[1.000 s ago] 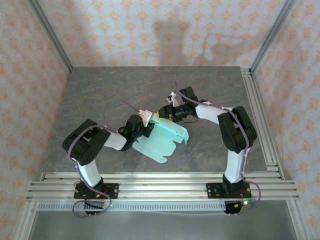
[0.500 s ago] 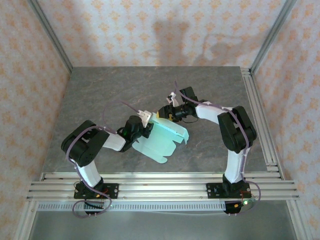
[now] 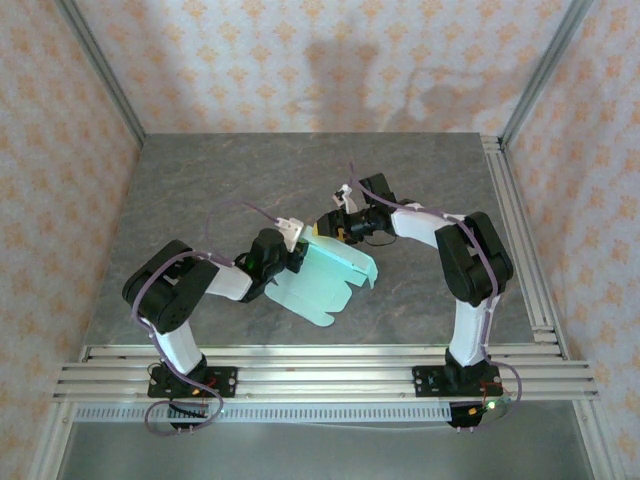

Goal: Fold the paper box

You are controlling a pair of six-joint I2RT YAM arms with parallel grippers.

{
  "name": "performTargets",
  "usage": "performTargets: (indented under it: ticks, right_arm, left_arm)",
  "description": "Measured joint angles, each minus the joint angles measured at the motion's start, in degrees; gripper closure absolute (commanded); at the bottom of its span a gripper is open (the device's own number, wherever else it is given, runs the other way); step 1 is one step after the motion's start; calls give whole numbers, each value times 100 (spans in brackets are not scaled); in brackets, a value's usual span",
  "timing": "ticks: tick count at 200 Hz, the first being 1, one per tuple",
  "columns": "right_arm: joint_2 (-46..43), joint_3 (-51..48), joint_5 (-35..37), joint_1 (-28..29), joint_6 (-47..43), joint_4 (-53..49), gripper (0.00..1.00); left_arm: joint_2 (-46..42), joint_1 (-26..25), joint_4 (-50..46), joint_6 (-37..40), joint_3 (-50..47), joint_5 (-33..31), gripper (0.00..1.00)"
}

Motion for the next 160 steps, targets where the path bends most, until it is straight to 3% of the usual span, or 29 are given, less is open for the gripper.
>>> performTargets:
  ticks: [67, 102, 160]
  right_arm:
    - [0, 11, -4, -26, 2, 4, 38]
    - [-2, 9, 2, -48, 105, 87, 33]
    - [-470, -72, 184, -450, 452, 269, 31]
  left_arm:
    - [24, -31, 0, 31, 26, 9, 97]
    - [24, -24, 2, 24, 26, 42, 100]
    - [15, 249, 63, -229, -7, 549, 100]
